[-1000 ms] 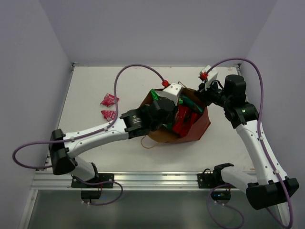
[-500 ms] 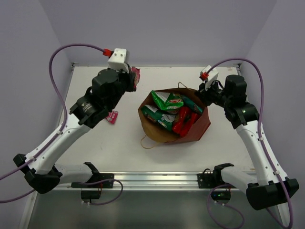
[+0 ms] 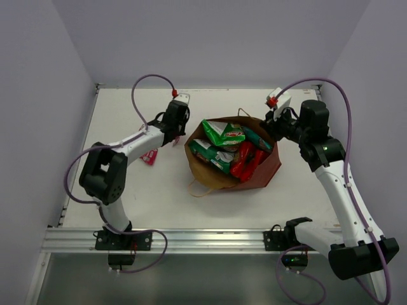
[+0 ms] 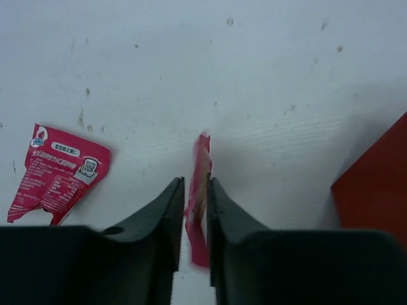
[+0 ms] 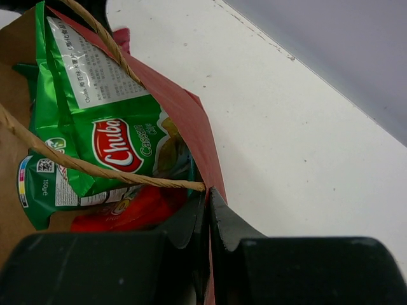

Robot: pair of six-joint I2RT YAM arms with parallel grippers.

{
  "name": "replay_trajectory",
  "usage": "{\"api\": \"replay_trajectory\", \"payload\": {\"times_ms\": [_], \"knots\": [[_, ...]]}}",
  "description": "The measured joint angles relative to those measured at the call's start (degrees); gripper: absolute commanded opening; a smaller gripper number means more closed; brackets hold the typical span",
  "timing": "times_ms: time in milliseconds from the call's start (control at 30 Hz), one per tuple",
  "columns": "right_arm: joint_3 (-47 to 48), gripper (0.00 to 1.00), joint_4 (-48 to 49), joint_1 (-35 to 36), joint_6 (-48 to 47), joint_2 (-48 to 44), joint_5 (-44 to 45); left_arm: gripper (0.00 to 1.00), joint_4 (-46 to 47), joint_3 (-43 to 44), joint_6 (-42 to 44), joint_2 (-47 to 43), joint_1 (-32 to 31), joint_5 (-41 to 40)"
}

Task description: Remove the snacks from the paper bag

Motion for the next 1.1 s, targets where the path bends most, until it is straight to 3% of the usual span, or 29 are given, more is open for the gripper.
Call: {"api": "replay_trajectory", "payload": {"times_ms": [67,100,133,200,400,500,633,833,1100], "knots": [[0.0,0.06,0.0,0.0,-0.26,0.0,-0.11,0.58,-0.15,-0.28,0.42,3.04,0.31,0.79],[0.0,0.06,-0.02,0.0,-0.35,0.0,-0.15,0.82,-0.35,-0.28,0.33,3.5,0.39,1.05],[0.0,0.06,-0.04,0.0,-0.5,0.04,-0.17,0.91,-0.57,-0.28,0.76,3.48,0.55,1.57],[0.0,0.06,-0.13,0.0,-0.72,0.09,-0.42,1.0,-0.39,-0.26,0.66,1.55,0.7,2.6],[1.88,0.05,-2.08,-0.04,-2.23,1.7,-2.23,0.98,0.63,-0.79,5.92,-17.14,-0.87,10.05],[3.96,0.04,-4.33,-0.07,-3.19,3.06,-3.17,0.94,2.75,-0.98,12.59,-28.17,-4.72,18.12],[5.95,0.03,-6.91,-0.04,-3.74,3.96,-4.35,0.89,5.01,-1.03,21.05,-35.01,-11.1,29.7],[6.51,0.03,-8.39,-0.04,-3.89,4.13,-5.97,0.86,5.07,-1.51,33.35,-30.32,-15.61,41.81],[6.54,0.03,-8.74,0.13,-4.59,3.93,-6.19,0.82,1.18,-1.07,47.45,-19.17,-22.12,45.16]]}}
